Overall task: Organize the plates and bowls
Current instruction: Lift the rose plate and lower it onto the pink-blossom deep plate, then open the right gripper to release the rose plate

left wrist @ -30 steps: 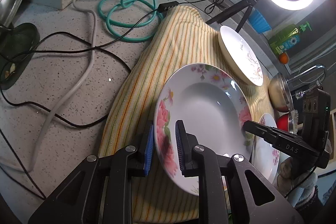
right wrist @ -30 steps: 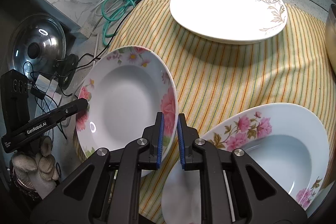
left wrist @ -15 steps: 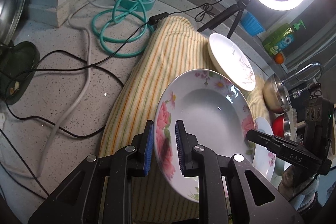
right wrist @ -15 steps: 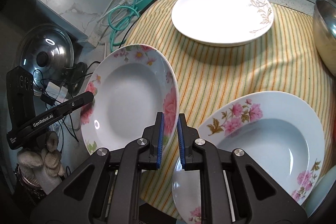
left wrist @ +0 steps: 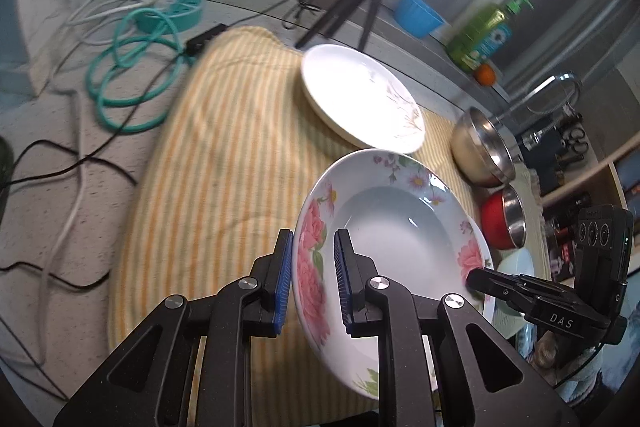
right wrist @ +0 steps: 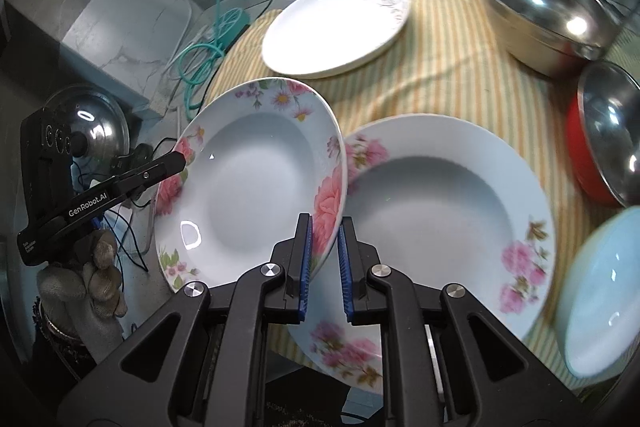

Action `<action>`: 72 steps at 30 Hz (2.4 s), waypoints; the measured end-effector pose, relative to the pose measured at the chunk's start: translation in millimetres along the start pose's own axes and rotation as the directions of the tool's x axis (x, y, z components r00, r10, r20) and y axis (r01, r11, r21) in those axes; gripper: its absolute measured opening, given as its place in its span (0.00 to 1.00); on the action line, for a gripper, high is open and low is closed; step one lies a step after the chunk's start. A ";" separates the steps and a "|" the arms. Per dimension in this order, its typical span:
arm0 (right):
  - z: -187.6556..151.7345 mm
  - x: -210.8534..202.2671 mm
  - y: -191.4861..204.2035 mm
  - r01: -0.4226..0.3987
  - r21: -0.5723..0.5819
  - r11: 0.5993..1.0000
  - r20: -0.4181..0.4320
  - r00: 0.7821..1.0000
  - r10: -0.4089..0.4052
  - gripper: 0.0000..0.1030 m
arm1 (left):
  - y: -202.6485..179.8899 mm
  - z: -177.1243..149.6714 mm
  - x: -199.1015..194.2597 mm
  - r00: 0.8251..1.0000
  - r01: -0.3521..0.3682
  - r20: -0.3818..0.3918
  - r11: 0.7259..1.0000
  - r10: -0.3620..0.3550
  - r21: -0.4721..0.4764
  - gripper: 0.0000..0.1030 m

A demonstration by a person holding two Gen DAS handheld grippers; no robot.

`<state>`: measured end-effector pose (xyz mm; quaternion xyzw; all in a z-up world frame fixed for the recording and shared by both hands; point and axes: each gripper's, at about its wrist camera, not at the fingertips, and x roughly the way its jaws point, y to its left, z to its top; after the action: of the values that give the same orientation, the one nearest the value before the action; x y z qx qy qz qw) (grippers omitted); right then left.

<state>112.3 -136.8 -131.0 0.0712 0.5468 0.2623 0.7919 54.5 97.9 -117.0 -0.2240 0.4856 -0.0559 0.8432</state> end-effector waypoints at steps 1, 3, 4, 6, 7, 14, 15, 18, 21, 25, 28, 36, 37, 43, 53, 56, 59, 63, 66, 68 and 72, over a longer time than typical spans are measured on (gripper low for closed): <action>-2.5 -2.8 -4.0 0.004 0.011 1.000 0.002 1.000 -0.004 0.13 | -5.6 0.2 4.0 1.000 0.007 -0.009 1.000 -0.007 0.014 0.17; -8.1 -8.8 -12.2 0.014 0.033 0.999 0.007 1.000 -0.014 0.13 | -14.0 -0.4 9.0 1.000 0.020 -0.023 0.999 -0.019 0.036 0.17; -11.2 -11.5 -16.3 0.021 0.043 0.999 0.010 1.000 -0.022 0.13 | -18.6 -0.5 12.2 0.999 0.028 -0.032 0.998 -0.026 0.048 0.17; -16.4 -15.7 -23.0 0.034 0.060 0.998 0.013 0.999 -0.035 0.13 | -27.4 -1.3 17.2 0.998 0.038 -0.045 0.997 -0.035 0.069 0.17; -18.8 -17.9 -26.6 0.039 0.070 0.997 0.014 0.999 -0.041 0.13 | -31.7 -1.8 19.8 0.998 0.043 -0.051 0.996 -0.039 0.080 0.17; -33.4 -28.7 -44.6 0.079 0.114 0.990 0.019 0.997 -0.081 0.14 | -57.4 -4.7 34.2 0.994 0.073 -0.090 0.987 -0.060 0.147 0.17; -35.1 -29.9 -46.9 0.084 0.120 0.989 0.019 0.996 -0.086 0.14 | -60.2 -5.0 36.2 0.994 0.075 -0.095 0.985 -0.061 0.153 0.17; -40.6 -33.1 -53.7 0.097 0.138 0.986 0.018 0.995 -0.100 0.14 | -67.4 -6.6 43.5 0.992 0.082 -0.111 0.982 -0.063 0.172 0.17; -46.8 -35.1 -58.6 0.111 0.151 0.982 0.016 0.993 -0.115 0.14 | -74.5 -8.3 49.9 0.990 0.088 -0.127 0.977 -0.064 0.194 0.17; -55.2 -38.0 -65.7 0.125 0.168 0.978 0.009 0.992 -0.129 0.14 | -84.2 -9.6 57.6 0.988 0.093 -0.144 0.971 -0.062 0.222 0.17; -59.1 -39.3 -70.1 0.137 0.180 0.974 0.005 0.990 -0.140 0.15 | -90.7 -10.4 62.3 0.986 0.095 -0.153 0.965 -0.058 0.245 0.17; -65.2 -40.0 -79.7 0.153 0.203 0.967 -0.007 0.988 -0.155 0.15 | -104.1 -12.5 73.8 0.985 0.087 -0.171 0.949 -0.036 0.302 0.17; -65.4 -39.3 -80.3 0.154 0.203 0.967 -0.009 0.988 -0.156 0.15 | -104.7 -13.0 74.9 0.984 0.084 -0.173 0.948 -0.032 0.307 0.17; -66.6 -37.1 -81.2 0.163 0.194 0.967 -0.015 0.986 -0.164 0.16 | -106.6 -14.3 79.9 0.985 0.069 -0.175 0.942 -0.011 0.329 0.17; -62.3 -32.5 -72.7 0.184 0.148 0.972 -0.029 0.983 -0.182 0.22 | -110.6 -12.2 81.0 0.988 0.036 -0.155 0.929 0.023 0.368 0.17; -60.8 -31.2 -70.5 0.198 0.131 0.971 -0.034 0.980 -0.195 0.23 | -112.0 -13.1 80.9 0.988 0.027 -0.151 0.922 0.035 0.386 0.17; -60.4 -30.1 -68.5 0.205 0.114 0.972 -0.036 0.979 -0.203 0.24 | -112.1 -12.5 81.2 0.988 0.021 -0.146 0.921 0.039 0.388 0.18; -59.5 -30.1 -69.1 0.211 0.118 0.970 -0.034 0.978 -0.208 0.24 | -113.3 -11.7 81.5 0.989 0.020 -0.144 0.920 0.040 0.392 0.19; -59.4 -30.8 -69.1 0.216 0.117 0.969 -0.038 0.976 -0.213 0.24 | -112.5 -11.3 81.4 0.989 0.026 -0.147 0.922 0.034 0.386 0.19; -60.4 -33.5 -68.3 0.213 0.118 0.970 -0.029 0.977 -0.211 0.37 | -111.8 -11.0 79.8 0.989 0.034 -0.148 0.924 0.025 0.380 0.19; -56.7 -43.4 -60.8 0.224 0.101 0.969 0.008 0.974 -0.226 0.46 | -111.4 -9.4 76.4 0.990 0.040 -0.143 0.926 0.015 0.376 0.22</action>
<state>70.2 -219.9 -141.5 0.0505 0.5560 0.1425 0.8173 100.2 -28.4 -133.5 -0.0562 0.5236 -0.1697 0.8330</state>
